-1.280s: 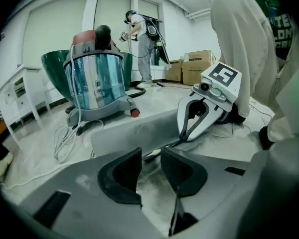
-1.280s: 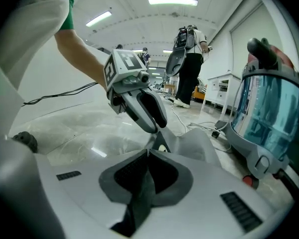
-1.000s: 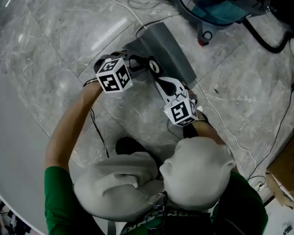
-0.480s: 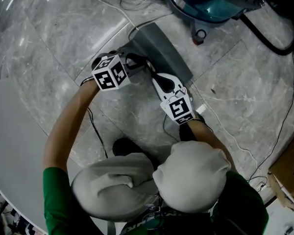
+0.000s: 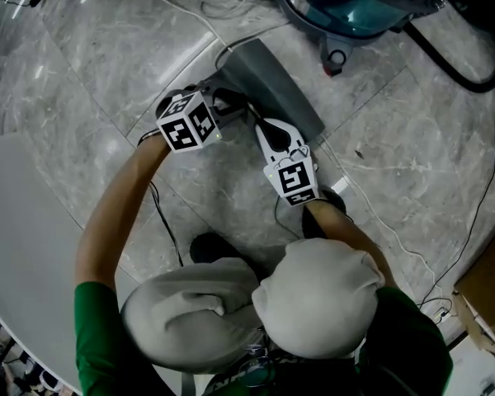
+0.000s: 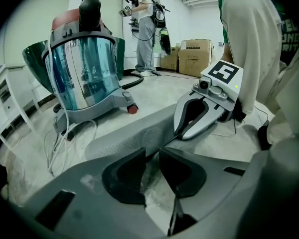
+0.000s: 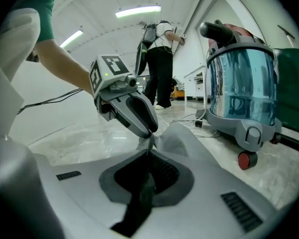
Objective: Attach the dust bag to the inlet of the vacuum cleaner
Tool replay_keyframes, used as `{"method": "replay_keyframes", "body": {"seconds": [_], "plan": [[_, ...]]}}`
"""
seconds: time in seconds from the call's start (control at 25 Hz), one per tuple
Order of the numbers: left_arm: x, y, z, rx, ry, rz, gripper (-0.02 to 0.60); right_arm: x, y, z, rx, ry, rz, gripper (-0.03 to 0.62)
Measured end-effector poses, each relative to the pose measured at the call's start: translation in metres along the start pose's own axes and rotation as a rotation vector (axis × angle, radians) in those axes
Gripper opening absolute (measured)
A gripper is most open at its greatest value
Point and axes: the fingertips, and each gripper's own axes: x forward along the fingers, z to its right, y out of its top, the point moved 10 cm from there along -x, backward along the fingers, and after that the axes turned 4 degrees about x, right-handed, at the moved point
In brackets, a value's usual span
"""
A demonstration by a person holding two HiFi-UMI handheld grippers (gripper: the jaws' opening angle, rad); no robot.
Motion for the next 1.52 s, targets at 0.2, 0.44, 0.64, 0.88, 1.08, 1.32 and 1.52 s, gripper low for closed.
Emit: {"method": "replay_keyframes", "body": {"seconds": [0.2,0.44,0.64,0.88,1.08,1.32,1.52], "plan": [[-0.008,0.011,0.002,0.016,0.012,0.025,0.084,-0.011,0.010,0.014,-0.026,0.054,0.000,0.012],[-0.039,0.055,-0.007,0.075,0.053,0.135,0.084,-0.042,0.045,0.043,-0.108,0.148,0.035,0.012],[-0.072,0.102,-0.024,0.149,0.099,0.206,0.084,-0.071,0.081,0.068,-0.163,0.168,0.094,0.012],[-0.082,0.136,-0.035,0.251,0.070,0.173,0.084,-0.097,0.113,0.074,-0.235,0.186,0.126,0.012],[-0.092,0.147,-0.037,0.252,-0.014,0.191,0.036,-0.108,0.128,0.082,-0.192,0.202,0.178,0.012],[-0.095,0.138,-0.043,0.242,-0.092,0.219,0.035,-0.102,0.137,0.082,-0.182,0.230,0.178,0.012],[-0.098,0.130,-0.056,0.197,-0.094,0.237,0.036,-0.092,0.151,0.087,-0.194,0.268,0.112,0.012]]}}
